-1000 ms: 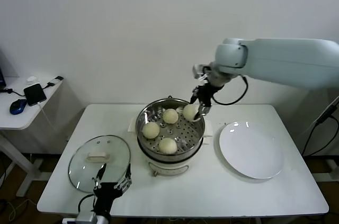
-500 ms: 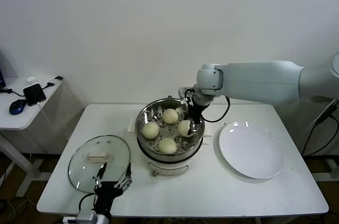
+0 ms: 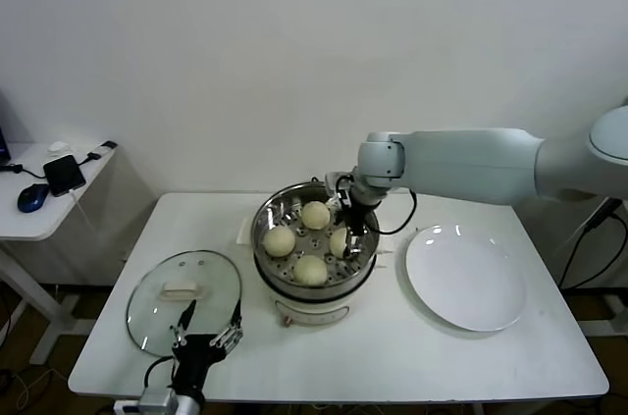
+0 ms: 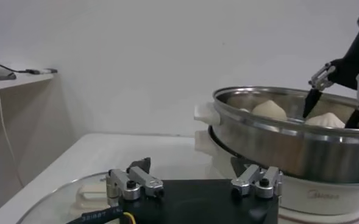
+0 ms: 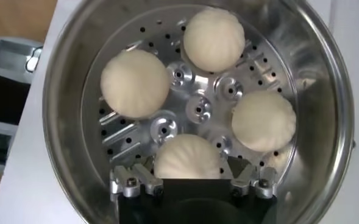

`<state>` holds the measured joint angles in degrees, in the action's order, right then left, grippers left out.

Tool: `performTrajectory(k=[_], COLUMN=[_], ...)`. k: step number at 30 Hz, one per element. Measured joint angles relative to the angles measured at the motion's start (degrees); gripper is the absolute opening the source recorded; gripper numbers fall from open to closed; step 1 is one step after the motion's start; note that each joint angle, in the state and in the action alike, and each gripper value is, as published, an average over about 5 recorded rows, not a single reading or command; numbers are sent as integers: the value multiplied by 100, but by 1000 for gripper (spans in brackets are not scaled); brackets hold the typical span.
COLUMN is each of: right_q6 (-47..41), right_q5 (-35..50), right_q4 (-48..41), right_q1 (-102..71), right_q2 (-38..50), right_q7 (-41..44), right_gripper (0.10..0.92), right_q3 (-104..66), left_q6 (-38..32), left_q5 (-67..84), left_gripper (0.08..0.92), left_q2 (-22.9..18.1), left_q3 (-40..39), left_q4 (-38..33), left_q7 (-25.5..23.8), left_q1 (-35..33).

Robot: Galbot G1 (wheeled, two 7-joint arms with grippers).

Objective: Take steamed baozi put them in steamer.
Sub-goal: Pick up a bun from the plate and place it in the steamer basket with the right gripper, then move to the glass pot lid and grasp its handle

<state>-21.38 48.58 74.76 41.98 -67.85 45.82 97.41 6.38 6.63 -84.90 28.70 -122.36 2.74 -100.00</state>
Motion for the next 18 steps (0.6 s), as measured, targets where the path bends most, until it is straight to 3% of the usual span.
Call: performTrajectory(k=[9,18], right_q6=[513,807], right_q5=[413,-110], right_q4=[19,251], right_q1=[160,-1464], right_q2=[668,1929], right_q7=[220,-1435], right_gripper=[823,823], right_q3=[-547,-3166], left_q6=[-61,-214], left_q5=[-13,-128], left_gripper=[823,823], left_q2=[-16,-16], left_q3=[-27,-7], left_q4=[-68,2], left_q7=[-37,-21], left_q1=[-2,101])
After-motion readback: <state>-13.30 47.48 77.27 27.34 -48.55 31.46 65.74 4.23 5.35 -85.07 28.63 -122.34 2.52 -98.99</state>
